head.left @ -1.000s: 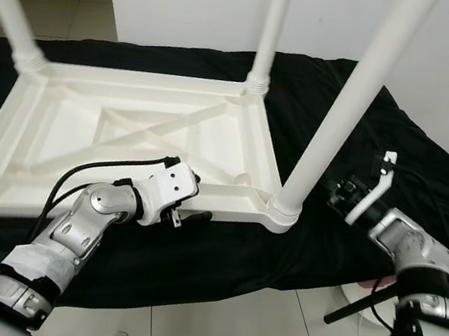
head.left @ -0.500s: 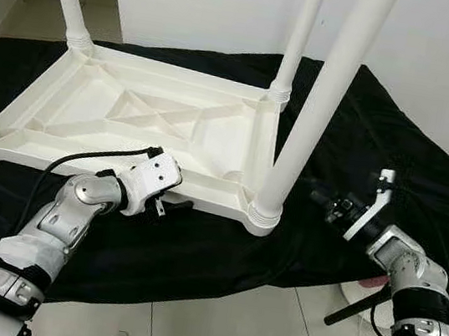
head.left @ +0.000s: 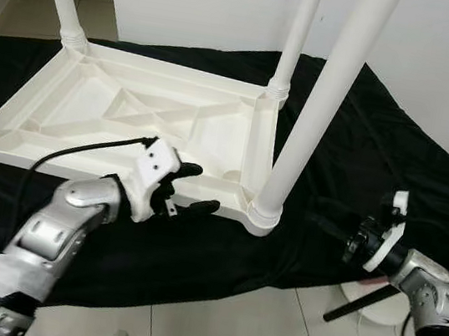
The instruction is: Building children table
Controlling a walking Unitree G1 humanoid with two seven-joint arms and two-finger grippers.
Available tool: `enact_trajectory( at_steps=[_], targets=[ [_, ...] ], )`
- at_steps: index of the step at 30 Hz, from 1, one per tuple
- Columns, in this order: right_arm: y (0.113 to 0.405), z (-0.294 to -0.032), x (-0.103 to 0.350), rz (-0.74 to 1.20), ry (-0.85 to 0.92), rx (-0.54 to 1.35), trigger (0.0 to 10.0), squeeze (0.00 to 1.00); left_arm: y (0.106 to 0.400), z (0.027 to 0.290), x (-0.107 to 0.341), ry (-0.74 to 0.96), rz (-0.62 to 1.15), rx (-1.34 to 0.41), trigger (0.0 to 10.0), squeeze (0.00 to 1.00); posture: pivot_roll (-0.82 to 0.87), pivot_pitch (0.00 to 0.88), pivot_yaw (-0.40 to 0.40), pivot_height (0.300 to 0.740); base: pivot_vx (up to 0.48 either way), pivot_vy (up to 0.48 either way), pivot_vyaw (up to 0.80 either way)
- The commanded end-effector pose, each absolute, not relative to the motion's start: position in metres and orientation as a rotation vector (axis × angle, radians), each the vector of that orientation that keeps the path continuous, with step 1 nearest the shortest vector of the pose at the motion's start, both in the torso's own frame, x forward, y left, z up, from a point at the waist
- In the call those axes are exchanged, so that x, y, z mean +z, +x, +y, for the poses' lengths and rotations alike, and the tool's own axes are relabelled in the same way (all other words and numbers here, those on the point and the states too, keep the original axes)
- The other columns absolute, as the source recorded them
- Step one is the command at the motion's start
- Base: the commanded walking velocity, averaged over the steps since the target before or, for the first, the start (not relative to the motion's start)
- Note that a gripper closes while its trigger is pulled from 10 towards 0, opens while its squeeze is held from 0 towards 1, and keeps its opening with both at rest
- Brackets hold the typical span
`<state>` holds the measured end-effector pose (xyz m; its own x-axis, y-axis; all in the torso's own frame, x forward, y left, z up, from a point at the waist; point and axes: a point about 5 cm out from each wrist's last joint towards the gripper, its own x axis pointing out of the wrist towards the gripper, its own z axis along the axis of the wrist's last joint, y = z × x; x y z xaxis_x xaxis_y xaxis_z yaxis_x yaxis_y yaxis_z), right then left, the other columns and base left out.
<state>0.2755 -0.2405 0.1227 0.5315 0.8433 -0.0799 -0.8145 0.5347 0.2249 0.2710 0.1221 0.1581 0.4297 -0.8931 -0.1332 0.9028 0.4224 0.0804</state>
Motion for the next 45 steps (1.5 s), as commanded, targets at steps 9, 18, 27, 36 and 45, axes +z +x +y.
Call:
enact_trajectory(
  at_steps=[9,18,27,36,45],
  targets=[
    [0.294,-0.206,0.137,0.080,-0.001,1.012,10.0,0.00,0.266,0.107,0.156,0.110,0.076,-1.169,10.0,0.00,0.03,0.000,-0.009,0.740,0.000,0.000,0.00],
    [0.294,-0.172,0.144,0.026,-0.098,1.138,10.0,0.00,0.260,0.095,0.151,0.085,0.095,-1.125,10.0,0.00,0.04,0.000,-0.015,0.740,0.000,0.000,0.00],
    [0.308,-0.152,0.150,-0.075,-0.125,1.026,10.0,0.00,0.259,0.091,0.145,0.090,0.107,-1.090,10.0,0.00,0.05,0.000,-0.030,0.740,0.000,0.000,0.00],
    [0.310,-0.154,0.142,-0.058,-0.120,0.945,10.0,0.00,0.268,0.092,0.141,0.078,0.103,-0.987,10.0,0.00,0.04,0.000,-0.039,0.740,0.000,0.000,0.00],
    [0.307,-0.159,0.135,-0.033,-0.122,0.931,0.0,0.00,0.266,0.093,0.140,0.109,0.095,-0.993,10.0,0.00,0.03,0.000,-0.030,0.740,0.000,0.000,0.00]
  ],
)
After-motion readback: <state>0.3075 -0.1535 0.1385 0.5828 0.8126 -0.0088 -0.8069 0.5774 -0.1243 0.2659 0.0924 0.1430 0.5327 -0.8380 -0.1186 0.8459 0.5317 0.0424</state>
